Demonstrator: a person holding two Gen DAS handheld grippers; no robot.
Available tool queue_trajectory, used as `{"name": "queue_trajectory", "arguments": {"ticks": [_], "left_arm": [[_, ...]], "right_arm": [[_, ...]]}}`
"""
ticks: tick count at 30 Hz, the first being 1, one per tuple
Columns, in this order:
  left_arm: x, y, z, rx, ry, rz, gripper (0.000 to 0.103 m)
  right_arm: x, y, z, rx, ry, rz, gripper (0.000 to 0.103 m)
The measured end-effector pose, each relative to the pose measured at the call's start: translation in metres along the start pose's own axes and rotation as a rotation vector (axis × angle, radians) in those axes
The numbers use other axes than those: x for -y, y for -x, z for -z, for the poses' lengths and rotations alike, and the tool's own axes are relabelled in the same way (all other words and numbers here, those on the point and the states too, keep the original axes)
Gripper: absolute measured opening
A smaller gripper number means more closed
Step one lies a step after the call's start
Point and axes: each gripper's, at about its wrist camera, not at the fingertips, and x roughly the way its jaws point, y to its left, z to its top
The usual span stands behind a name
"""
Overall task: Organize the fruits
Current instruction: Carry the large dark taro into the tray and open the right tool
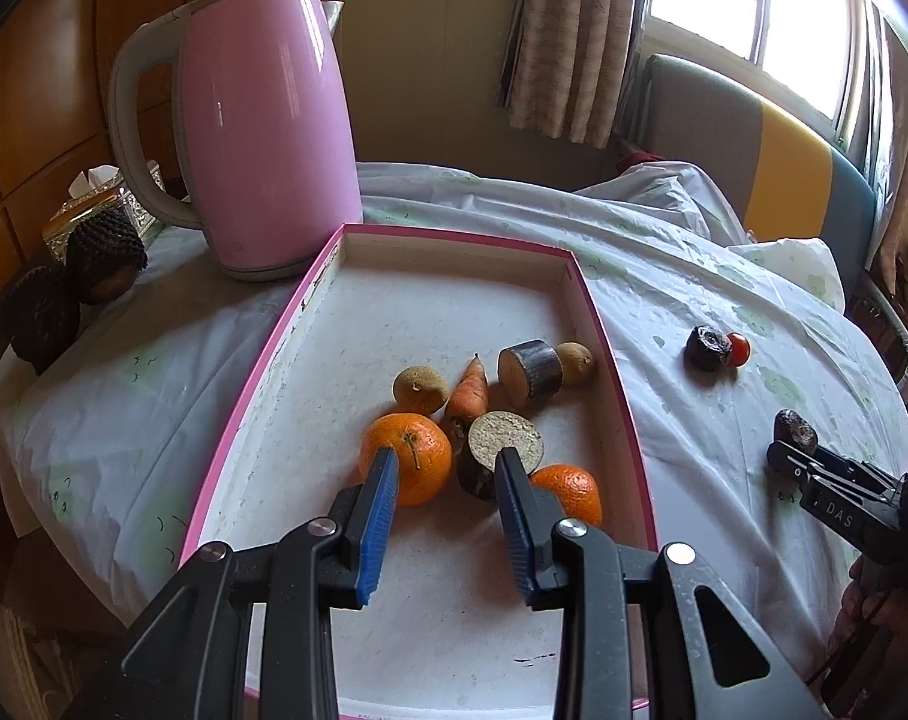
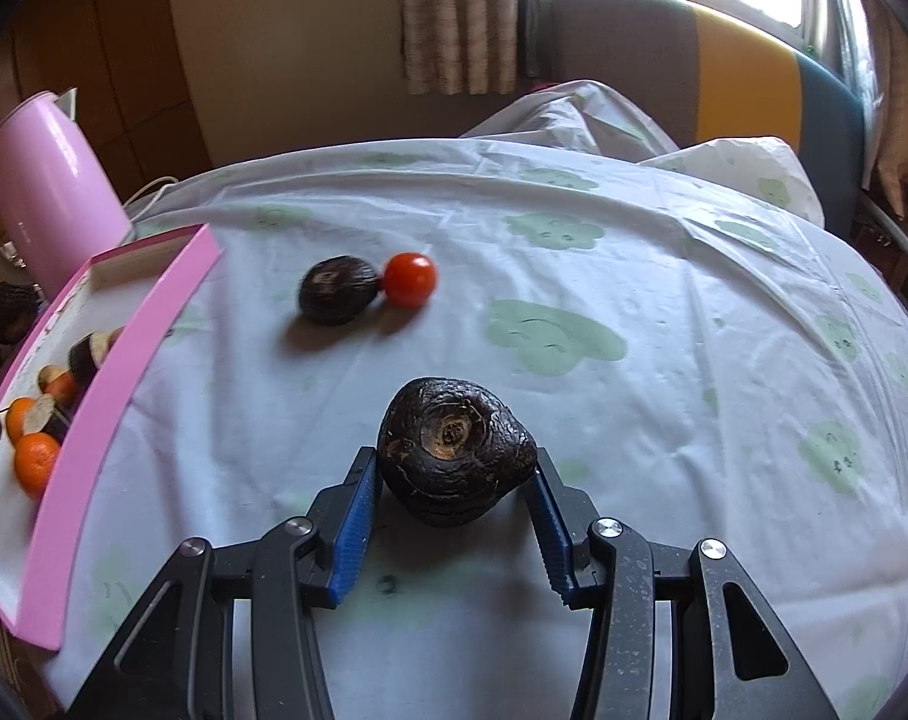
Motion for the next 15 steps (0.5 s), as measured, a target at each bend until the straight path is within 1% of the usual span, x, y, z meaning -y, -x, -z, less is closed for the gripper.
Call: {"name": "queue_trajectory", "arguments": {"ticks": [9, 15], "left_arm": [[-0.008, 0.0, 0.002, -0.003, 0.019, -0.003, 0.033], [-0.015, 0.002, 0.002, 0.004, 0.039, -0.011, 0.033]], "right_arm": [[-0.057, 0.016, -0.012, 0.024, 0.079, -0.167, 0.048], [-0.097, 0.027, -0.021, 0.042, 0.142, -0.261, 0.048]]}}
